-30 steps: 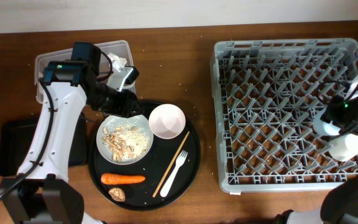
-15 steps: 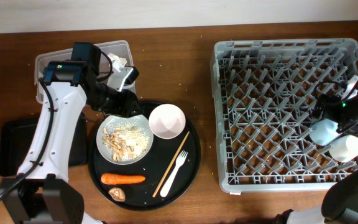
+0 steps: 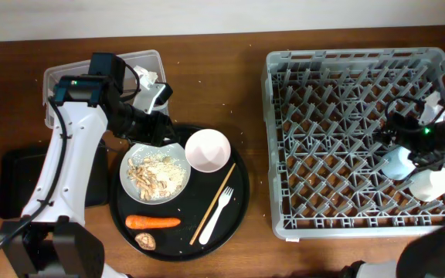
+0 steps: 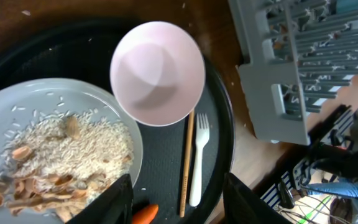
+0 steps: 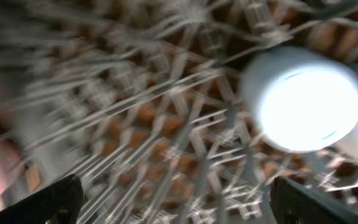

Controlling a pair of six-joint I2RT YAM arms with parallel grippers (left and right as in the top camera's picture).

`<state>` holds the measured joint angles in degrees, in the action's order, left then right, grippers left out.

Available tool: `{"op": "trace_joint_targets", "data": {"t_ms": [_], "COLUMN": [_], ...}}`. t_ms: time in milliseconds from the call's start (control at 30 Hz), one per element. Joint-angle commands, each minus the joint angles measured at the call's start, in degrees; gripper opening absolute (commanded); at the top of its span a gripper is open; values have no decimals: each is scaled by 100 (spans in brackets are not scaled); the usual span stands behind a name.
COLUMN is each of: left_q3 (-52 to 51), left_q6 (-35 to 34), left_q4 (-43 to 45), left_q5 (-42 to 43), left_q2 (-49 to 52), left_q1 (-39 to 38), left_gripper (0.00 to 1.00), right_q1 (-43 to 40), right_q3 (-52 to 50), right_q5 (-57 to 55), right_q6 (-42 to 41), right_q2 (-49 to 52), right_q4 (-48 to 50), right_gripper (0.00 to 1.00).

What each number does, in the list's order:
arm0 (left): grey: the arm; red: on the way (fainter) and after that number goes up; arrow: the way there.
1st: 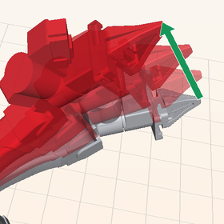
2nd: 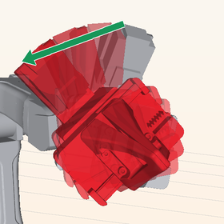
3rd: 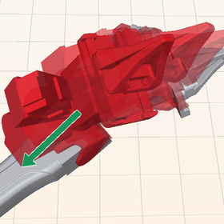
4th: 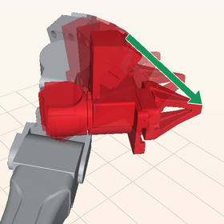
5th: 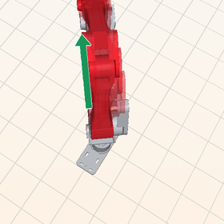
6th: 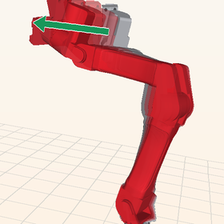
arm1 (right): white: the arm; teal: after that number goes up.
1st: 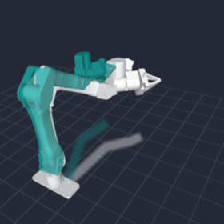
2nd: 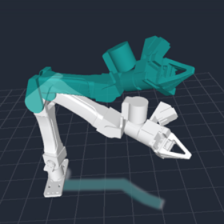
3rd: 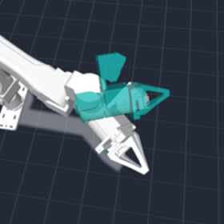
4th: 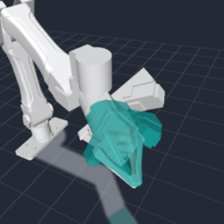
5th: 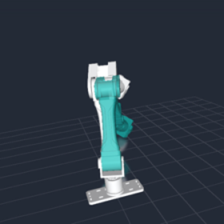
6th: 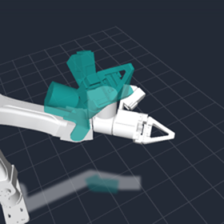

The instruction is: Sort waste into correct bins and load items into the dishwasher rack

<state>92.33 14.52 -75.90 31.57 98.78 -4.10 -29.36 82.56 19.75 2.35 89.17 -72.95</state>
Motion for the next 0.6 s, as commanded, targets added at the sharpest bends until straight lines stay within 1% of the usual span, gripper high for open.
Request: {"op": "trace_joint_targets", "data": {"t_ms": [0, 133, 200, 300, 433, 567], "left_q3": [39, 39, 39, 39, 39, 39], "left_q6": [-444, -636, -789, -1034, -1067, -1067], "left_q4": [39, 188, 352, 586, 584, 584], "left_q5": [-544, -1117, -1626, -2446, -2605, -2605], "left_q2": [-35, -35, -28, 109, 542, 879], "left_q1": [-107, -568, -977, -1672, -2271, -2527], "left_gripper": [47, 47, 48, 53, 54, 54], "right_q1": [243, 809, 1121, 1598, 1853, 1858], "right_q3": [103, 103, 103, 101, 98, 96], "right_q5": [1067, 1102, 1290, 1303, 1274, 1259], "right_q6": [584, 579, 579, 577, 577, 579], "right_q2": [-975, -1495, -1598, -1563, -1541, -1539], "right_q4": [-273, -494, -623, -787, -857, -914], "right_gripper": [98, 98, 98, 98, 98, 98]}}
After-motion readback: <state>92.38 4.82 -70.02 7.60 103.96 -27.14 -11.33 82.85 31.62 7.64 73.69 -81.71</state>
